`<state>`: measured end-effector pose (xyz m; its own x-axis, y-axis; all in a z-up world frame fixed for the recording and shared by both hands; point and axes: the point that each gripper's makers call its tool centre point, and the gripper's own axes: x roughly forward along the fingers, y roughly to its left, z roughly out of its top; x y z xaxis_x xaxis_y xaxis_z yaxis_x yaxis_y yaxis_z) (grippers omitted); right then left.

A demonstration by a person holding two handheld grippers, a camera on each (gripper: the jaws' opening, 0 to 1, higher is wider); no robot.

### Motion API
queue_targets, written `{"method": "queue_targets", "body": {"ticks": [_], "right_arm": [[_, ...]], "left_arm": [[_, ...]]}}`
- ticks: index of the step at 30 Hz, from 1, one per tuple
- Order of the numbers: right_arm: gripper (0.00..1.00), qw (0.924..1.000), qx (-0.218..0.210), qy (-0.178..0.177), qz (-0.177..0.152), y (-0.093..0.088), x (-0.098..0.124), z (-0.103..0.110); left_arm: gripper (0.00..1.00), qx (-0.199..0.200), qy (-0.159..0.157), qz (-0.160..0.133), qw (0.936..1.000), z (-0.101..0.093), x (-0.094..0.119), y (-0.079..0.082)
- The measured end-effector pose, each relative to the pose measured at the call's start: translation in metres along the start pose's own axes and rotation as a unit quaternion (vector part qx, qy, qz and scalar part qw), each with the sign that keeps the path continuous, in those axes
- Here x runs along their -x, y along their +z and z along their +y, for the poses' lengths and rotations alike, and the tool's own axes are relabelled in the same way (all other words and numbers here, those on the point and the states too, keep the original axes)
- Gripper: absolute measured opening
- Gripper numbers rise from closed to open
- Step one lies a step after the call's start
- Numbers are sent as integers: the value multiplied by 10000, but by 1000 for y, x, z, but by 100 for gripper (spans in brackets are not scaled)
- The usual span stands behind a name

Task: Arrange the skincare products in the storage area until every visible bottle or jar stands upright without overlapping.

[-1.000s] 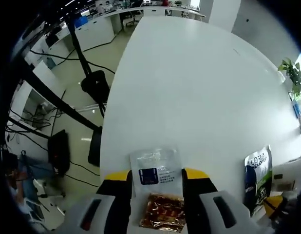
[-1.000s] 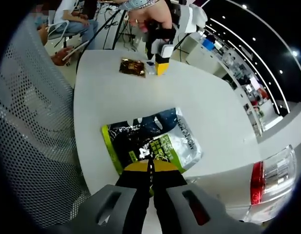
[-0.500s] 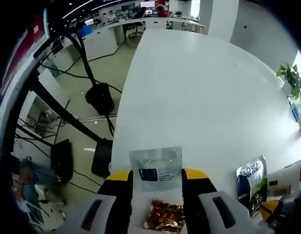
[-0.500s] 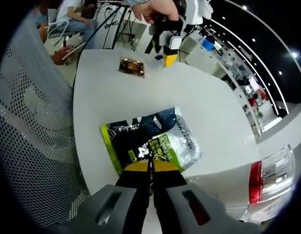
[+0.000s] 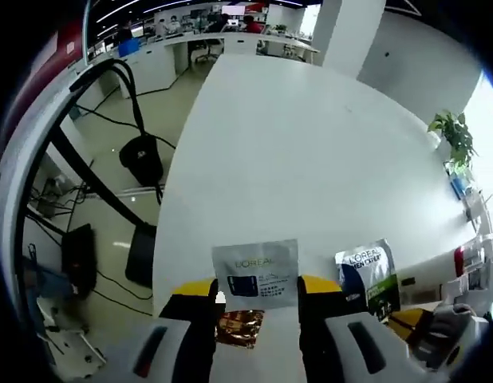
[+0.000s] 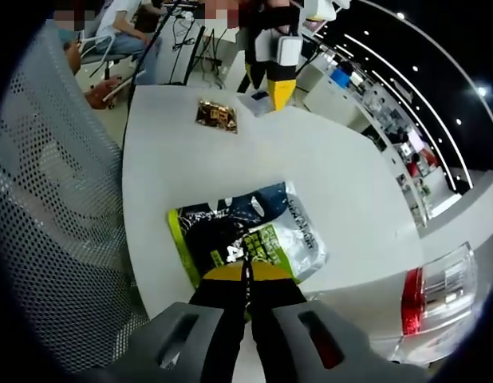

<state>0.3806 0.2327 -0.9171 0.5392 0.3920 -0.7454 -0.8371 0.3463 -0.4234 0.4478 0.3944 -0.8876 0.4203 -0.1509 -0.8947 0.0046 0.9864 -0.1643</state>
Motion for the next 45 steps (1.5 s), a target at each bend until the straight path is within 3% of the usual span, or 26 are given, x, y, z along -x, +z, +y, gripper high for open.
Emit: {"method": "queue_targets", "body": {"ticks": [3,6,16,23,30,38,45], "right_arm": [[0,9996,-257,7,-143,6,2,-3],[0,9987,-455,8,-229,8,4,-7],[0,9914,-1240,-38,-418,9,8,-20],[0,9898,-1346,-80,-454,9,10,-24],[0,9890,-1396,-95,-489,10,11,-24],[0,9903,-1309,-61,-469,11,10,-21],[0,9913,-1248,-59,-401,9,9,-20]], "left_arm": [[41,-114,-177,226,9995,-15,5,-20],[41,-245,-157,338,9990,-18,6,-32],[41,-95,-454,1055,9933,-38,-7,-80],[41,-21,-363,1451,9887,-43,-19,-101],[41,-6,-136,1406,9900,-43,-23,-105],[41,-434,195,1316,9902,-47,-23,-113],[41,-501,338,1296,9897,-47,-23,-113]]}}
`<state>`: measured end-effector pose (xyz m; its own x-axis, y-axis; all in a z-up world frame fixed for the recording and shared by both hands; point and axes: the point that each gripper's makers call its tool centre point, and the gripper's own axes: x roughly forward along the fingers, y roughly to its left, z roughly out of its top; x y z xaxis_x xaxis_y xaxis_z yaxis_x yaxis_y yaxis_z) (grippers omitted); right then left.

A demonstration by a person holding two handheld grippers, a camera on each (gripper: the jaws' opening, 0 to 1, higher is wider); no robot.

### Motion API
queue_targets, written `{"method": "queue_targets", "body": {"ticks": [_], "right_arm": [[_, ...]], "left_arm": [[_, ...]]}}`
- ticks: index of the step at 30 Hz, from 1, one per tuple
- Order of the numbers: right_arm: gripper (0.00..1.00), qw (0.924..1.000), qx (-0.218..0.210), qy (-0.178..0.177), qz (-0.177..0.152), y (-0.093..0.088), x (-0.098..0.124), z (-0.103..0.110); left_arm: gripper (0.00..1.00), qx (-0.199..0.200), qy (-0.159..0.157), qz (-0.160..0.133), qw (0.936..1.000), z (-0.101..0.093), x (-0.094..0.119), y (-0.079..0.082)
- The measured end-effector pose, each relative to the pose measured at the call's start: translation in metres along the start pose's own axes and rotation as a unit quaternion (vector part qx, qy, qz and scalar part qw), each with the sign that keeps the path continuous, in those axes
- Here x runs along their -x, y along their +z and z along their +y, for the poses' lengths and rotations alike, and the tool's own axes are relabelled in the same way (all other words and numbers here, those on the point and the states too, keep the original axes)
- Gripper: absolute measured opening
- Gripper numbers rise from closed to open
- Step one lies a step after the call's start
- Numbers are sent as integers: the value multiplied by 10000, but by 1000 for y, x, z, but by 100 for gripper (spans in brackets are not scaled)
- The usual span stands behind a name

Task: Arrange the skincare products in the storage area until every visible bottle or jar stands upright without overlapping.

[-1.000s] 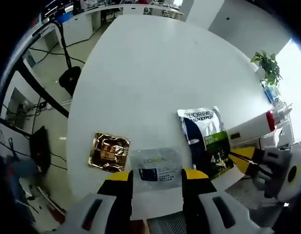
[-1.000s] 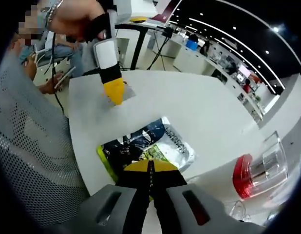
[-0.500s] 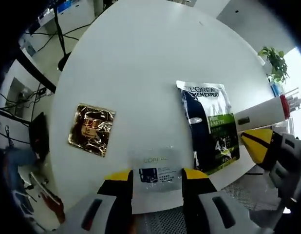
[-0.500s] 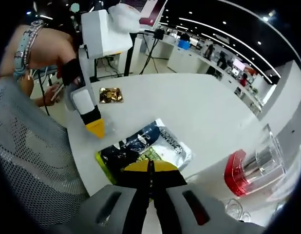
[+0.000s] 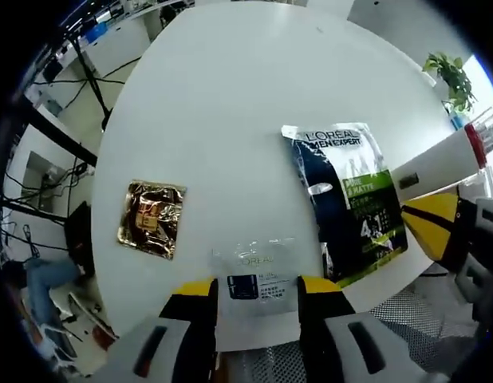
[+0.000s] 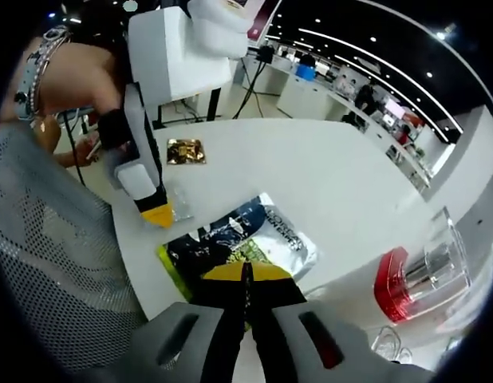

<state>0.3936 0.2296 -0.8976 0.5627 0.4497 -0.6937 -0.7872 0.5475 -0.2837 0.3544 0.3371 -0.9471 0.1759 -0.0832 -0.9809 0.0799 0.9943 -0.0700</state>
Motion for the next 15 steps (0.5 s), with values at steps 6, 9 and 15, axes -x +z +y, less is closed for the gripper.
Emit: {"method": "queue_targets", "body": {"ticks": [6,9,15], "right_arm": [[0,10000,5,-37,43,-1,0,-2],[0,9999,76,-39,98,-3,-1,-1],[0,9999,96,-40,102,-2,-1,-1]], "left_arm": [[41,214,10,45,9998,0,0,2],[41,266,9,19,9996,1,0,3],[42,302,-4,9,9995,2,0,3]]}}
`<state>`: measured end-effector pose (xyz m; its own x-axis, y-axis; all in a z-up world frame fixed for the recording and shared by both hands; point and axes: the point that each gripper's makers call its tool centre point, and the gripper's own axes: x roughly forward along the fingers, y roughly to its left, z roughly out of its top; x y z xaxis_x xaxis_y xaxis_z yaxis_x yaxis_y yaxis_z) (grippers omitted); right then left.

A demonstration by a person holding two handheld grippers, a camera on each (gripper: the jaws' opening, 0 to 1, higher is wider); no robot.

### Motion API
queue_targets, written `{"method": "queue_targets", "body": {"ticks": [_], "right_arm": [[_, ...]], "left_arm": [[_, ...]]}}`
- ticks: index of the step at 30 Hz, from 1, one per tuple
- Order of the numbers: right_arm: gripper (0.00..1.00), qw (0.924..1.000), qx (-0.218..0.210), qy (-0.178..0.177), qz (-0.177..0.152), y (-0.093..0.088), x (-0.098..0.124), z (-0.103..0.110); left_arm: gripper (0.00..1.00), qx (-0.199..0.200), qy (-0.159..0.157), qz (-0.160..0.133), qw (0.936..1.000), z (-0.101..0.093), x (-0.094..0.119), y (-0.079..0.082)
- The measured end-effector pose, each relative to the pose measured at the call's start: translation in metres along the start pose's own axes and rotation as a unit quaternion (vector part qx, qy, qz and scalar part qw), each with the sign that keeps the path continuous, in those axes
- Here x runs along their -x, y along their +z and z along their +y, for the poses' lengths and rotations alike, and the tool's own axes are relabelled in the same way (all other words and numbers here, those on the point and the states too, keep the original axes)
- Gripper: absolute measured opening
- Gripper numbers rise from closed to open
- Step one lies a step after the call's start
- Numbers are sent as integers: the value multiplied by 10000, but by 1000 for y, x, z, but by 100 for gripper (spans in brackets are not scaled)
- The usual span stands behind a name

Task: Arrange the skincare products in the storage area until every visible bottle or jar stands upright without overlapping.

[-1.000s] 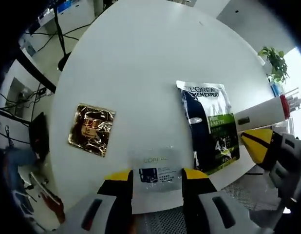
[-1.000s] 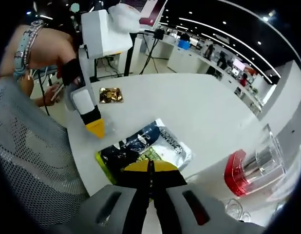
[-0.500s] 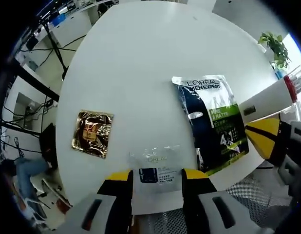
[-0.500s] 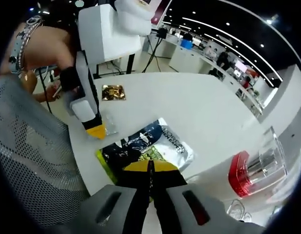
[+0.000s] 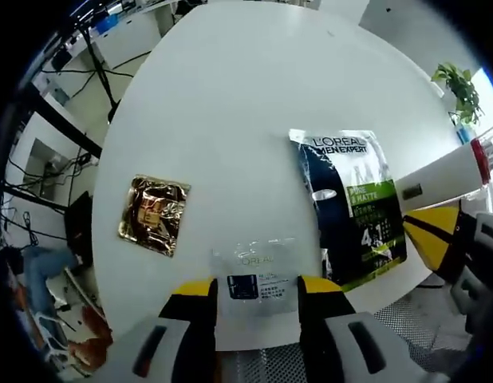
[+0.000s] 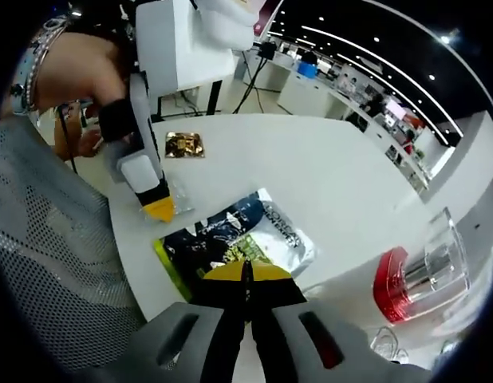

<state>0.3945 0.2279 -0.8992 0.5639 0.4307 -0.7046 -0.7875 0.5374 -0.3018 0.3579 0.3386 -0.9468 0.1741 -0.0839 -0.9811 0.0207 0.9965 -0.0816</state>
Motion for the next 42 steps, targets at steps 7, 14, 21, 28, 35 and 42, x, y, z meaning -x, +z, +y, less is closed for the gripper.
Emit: {"method": "queue_targets", "body": {"ticks": [7,14,21,28,35,42], "right_arm": [[0,10000,24,5,19,0,0,0],[0,10000,24,4,38,-1,1,0],[0,10000,69,-8,47,-2,1,0],[0,9999,113,22,110,-5,-1,1],[0,9999,103,30,117,-5,-1,1],[0,9999,100,28,105,-5,0,1]], "left_arm": [[43,107,-82,-38,9999,1,1,0],[43,113,-121,-36,9999,4,1,0],[41,199,-260,13,9995,3,3,-4],[40,179,-325,59,9993,1,3,-7],[39,130,-356,55,9993,0,5,-9],[44,-114,-119,-956,9953,25,29,32]]}}
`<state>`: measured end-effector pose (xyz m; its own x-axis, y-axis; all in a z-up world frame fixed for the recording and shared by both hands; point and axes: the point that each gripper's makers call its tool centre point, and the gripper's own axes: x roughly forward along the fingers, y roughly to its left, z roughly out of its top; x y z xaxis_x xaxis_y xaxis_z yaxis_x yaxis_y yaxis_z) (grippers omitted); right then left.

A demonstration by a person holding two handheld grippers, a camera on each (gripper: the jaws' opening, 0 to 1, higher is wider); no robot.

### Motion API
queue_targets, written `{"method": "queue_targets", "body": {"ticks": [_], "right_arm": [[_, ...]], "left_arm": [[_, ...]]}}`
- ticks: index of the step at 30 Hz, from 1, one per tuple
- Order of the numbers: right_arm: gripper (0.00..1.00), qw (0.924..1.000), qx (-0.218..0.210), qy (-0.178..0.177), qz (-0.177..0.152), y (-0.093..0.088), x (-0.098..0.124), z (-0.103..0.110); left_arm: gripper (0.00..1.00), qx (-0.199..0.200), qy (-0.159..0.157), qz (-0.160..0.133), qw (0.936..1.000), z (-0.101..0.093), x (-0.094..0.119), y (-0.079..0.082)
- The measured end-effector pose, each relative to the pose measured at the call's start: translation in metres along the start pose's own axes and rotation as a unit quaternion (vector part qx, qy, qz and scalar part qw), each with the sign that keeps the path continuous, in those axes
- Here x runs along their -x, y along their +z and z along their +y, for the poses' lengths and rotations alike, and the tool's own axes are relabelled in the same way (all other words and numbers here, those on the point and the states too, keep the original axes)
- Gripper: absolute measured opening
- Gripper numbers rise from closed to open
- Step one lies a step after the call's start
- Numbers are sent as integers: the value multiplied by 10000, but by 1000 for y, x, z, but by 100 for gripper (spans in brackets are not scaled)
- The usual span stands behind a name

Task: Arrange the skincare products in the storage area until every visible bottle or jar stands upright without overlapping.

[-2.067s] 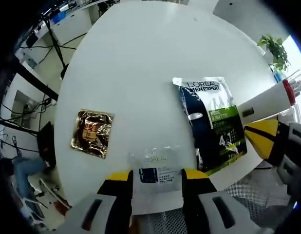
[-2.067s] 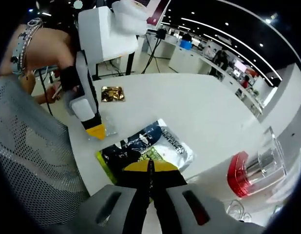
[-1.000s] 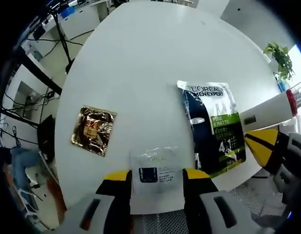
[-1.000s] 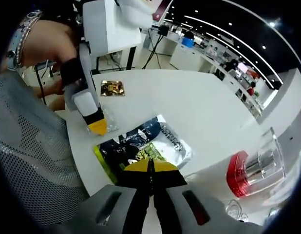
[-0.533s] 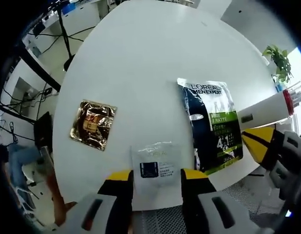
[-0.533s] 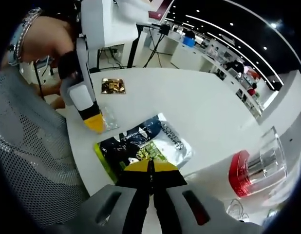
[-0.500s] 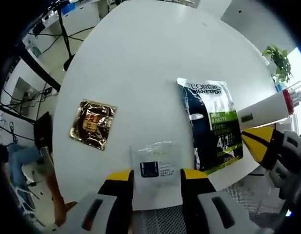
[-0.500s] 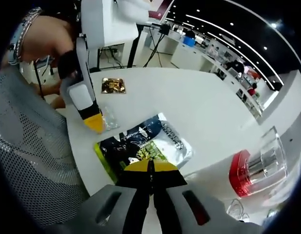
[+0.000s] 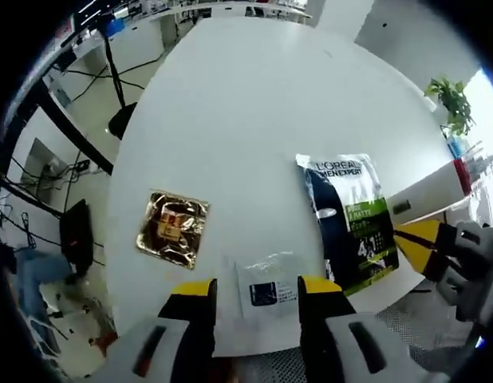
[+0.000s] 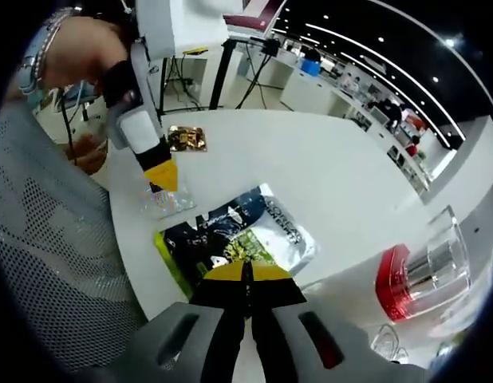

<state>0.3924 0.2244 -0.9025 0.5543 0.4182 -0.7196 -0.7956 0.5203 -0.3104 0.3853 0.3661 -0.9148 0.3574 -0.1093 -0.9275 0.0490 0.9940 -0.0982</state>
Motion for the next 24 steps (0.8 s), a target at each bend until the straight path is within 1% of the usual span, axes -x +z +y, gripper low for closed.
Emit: {"method": "queue_targets", "body": {"ticks": [1,2,3,5,7,10,11,13,16,19,20,22,24], "right_arm": [[0,10000,-2,2,2,0,0,0],[0,10000,0,8,8,0,0,0],[0,10000,4,15,14,-1,0,1],[0,10000,22,32,27,-1,-1,2],[0,10000,36,42,28,-1,-1,3],[0,9999,57,110,-31,1,-1,5],[0,9999,65,130,-75,2,-1,6],[0,9997,82,183,-154,6,0,8],[0,9994,98,219,-234,8,1,11],[0,9993,104,244,-253,9,0,12],[0,9993,102,245,-253,9,0,12],[0,9994,77,251,-238,8,-1,11],[0,9994,68,243,-221,6,-1,11]], "left_arm": [[45,-148,-2,-151,9998,3,3,6],[45,-173,37,-273,9995,7,5,11],[45,-295,-20,-398,9988,11,9,17],[48,-60,40,-468,9989,23,12,19],[50,28,36,-531,9986,35,11,20],[50,-11,25,-623,9981,46,8,19],[50,-169,10,-756,9970,50,6,19],[50,-229,35,-994,9948,59,-1,19],[50,-129,39,-1056,9943,67,-8,15],[51,-163,13,-1068,9941,68,-12,18],[52,-248,4,-1034,9943,68,-15,19],[57,-454,-5,-855,9953,68,-21,16],[59,-575,-2,-821,9950,68,-26,17]]}}
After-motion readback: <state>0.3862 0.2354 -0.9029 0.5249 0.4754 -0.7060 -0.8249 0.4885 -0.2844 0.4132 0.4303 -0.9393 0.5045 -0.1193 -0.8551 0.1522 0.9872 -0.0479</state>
